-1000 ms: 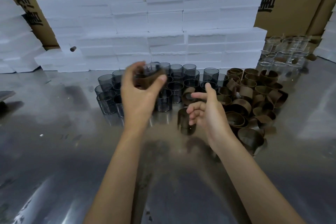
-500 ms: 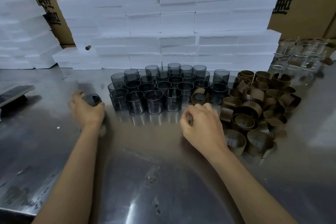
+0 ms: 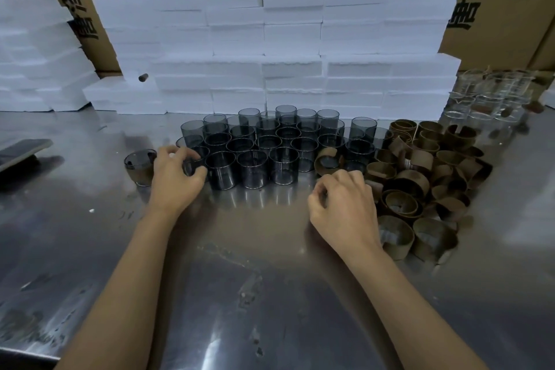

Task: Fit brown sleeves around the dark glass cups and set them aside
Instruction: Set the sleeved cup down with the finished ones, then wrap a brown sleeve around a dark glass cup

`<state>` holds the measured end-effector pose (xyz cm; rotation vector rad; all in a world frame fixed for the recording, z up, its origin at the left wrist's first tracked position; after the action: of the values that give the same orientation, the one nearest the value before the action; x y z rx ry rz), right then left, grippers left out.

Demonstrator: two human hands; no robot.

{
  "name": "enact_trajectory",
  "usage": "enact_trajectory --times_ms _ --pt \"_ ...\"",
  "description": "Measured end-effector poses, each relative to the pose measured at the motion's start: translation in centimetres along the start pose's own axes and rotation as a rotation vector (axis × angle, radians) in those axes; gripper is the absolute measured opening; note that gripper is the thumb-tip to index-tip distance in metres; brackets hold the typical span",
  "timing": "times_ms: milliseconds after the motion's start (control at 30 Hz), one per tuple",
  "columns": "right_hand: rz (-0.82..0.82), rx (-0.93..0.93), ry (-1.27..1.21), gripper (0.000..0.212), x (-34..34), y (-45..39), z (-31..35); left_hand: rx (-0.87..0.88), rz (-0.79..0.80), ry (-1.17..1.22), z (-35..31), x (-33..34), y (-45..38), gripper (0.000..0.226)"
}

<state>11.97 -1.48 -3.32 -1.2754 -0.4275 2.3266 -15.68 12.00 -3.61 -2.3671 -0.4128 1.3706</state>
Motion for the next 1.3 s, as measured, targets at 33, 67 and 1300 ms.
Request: enact_trajectory --times_ms 33,67,1300 --pt "-0.006 -0.004 -0.002 0.023 0.0 0.0 0.1 0.003 0.025 0.005 0.0 0.3 0.0 0.017" --pt "-0.010 -0.007 -0.002 0.023 -0.1 0.0 0.1 -0.007 0.028 0.013 0.1 0.4 0.0 0.017" --pt "-0.112 0.497 -1.407 0.062 -2.2 -1.6 -2.0 0.016 0.600 0.905 -18.4 3.4 6.6 0.026"
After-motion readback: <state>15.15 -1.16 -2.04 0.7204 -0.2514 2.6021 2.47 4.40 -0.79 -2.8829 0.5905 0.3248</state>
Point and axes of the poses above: each hand's wrist, its own y-axis away from the middle knuckle, its own x-axis out of the palm, z = x × y, the point moved 4 cm from there along -y, towards the middle knuckle, and after that the axes turned 13 degrees about -y, right-handed, at the moved point
